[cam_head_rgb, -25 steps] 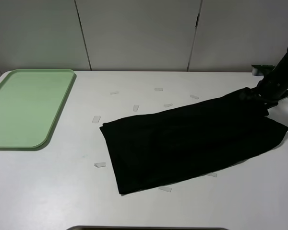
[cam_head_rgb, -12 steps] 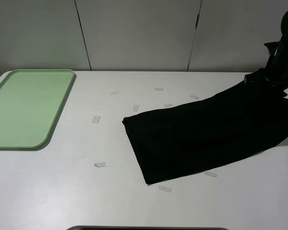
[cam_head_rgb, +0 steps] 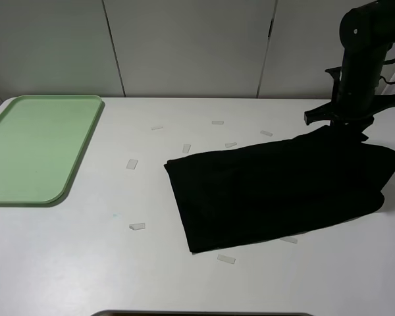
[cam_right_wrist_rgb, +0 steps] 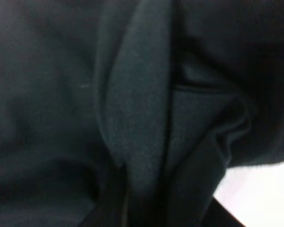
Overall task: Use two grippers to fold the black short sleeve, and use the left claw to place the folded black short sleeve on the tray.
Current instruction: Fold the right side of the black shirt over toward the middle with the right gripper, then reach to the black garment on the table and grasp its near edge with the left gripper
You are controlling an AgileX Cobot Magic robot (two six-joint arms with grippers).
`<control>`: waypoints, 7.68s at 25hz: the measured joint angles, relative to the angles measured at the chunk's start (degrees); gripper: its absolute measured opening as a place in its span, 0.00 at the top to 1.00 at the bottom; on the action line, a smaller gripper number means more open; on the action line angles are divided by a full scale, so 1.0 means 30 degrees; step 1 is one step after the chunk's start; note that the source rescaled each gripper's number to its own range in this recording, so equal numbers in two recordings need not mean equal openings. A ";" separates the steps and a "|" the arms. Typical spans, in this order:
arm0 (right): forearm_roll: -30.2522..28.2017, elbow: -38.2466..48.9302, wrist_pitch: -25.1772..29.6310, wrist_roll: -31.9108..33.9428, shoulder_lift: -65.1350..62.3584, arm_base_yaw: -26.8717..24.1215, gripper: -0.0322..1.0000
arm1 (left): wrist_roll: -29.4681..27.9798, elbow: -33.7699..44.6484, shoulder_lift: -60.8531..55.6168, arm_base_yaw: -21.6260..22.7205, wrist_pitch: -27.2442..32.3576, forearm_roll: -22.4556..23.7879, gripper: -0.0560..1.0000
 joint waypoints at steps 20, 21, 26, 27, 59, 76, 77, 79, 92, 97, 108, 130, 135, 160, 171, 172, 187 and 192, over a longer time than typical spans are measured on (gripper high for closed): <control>0.3248 0.0000 0.0484 -0.1870 -0.0022 0.3025 0.60 | 0.0000 0.0000 0.0000 0.0000 0.0000 0.2133 0.06; 0.3858 0.0000 0.0502 -0.2485 -0.0022 0.3050 0.45 | 0.0000 0.0000 0.0000 0.0000 0.0000 0.2330 0.06; 0.8060 0.0000 -0.0013 -0.5002 -0.0022 0.3409 0.04 | 0.0000 0.0000 0.0000 0.0000 0.0000 0.2626 0.06; 0.9052 0.0000 -0.0148 -0.5584 -0.0022 0.3409 0.02 | 0.0000 0.0000 0.0000 0.0000 0.0000 0.2647 0.06; -0.0489 -0.1567 -0.4591 -0.4103 0.0394 0.0510 0.03 | 0.0000 0.0000 0.0000 0.0000 0.0000 0.2647 0.06; 0.2861 -0.1545 -0.4693 -0.4071 0.1382 0.4695 0.03 | 0.0000 0.0000 0.0000 0.0000 0.0000 0.2647 0.06; 0.2946 -0.1545 -0.4693 -0.4071 0.1382 0.4782 0.03 | 0.0000 0.0000 0.0000 0.0000 0.0000 0.2647 0.06; 0.2948 -0.1545 -0.4675 -0.4071 0.1382 0.4809 0.03 | 0.0000 0.0000 0.0000 0.0000 0.0000 0.2647 0.06; -0.0707 -0.1526 -0.1867 -0.4071 -0.1332 0.4746 0.03 | 0.0000 0.0000 0.0000 0.0000 0.0000 0.2647 0.06; -0.2323 0.0154 -0.1969 -0.3323 -0.1655 0.3699 0.03 | 0.0000 0.0000 0.0000 0.0000 0.0000 0.2647 0.06; -0.2020 0.5619 -0.7640 -0.2273 -0.1622 0.3322 0.03 | 0.0000 0.0000 0.0000 0.0000 0.0000 0.2647 0.06; -0.0107 0.5767 -0.8727 -0.2251 -0.1615 0.5189 0.04 | 0.0000 0.0000 0.0000 0.0000 0.0000 0.2647 0.06; -0.0107 0.5774 -0.7881 -0.2251 -0.3525 0.5189 0.04 | 0.0000 0.0000 0.0000 0.0000 0.0000 0.2647 0.06; -0.1625 0.7709 -0.2957 -0.2344 -2.0088 0.4742 0.00 | 0.0000 0.0000 0.0000 0.0000 0.0000 0.2647 0.06; 0.1858 1.2163 -0.3222 -0.5102 -3.3261 0.4742 0.00 | 0.0000 0.0000 0.0000 0.0000 0.0000 0.2647 0.06; 0.2438 1.2207 -0.3022 -0.5367 -3.4005 0.4742 0.00 | 0.0000 0.0000 0.0000 0.0000 0.0000 0.2647 0.06; 0.6353 1.3553 0.2043 -0.5803 -3.9227 0.4742 0.00 | 0.0000 0.0000 0.0000 0.0000 0.0000 0.2647 0.06; 0.6469 1.5050 0.2060 -0.5941 -3.9227 0.4742 0.00 | 0.0000 0.0000 0.0000 0.0000 0.0000 0.2647 0.06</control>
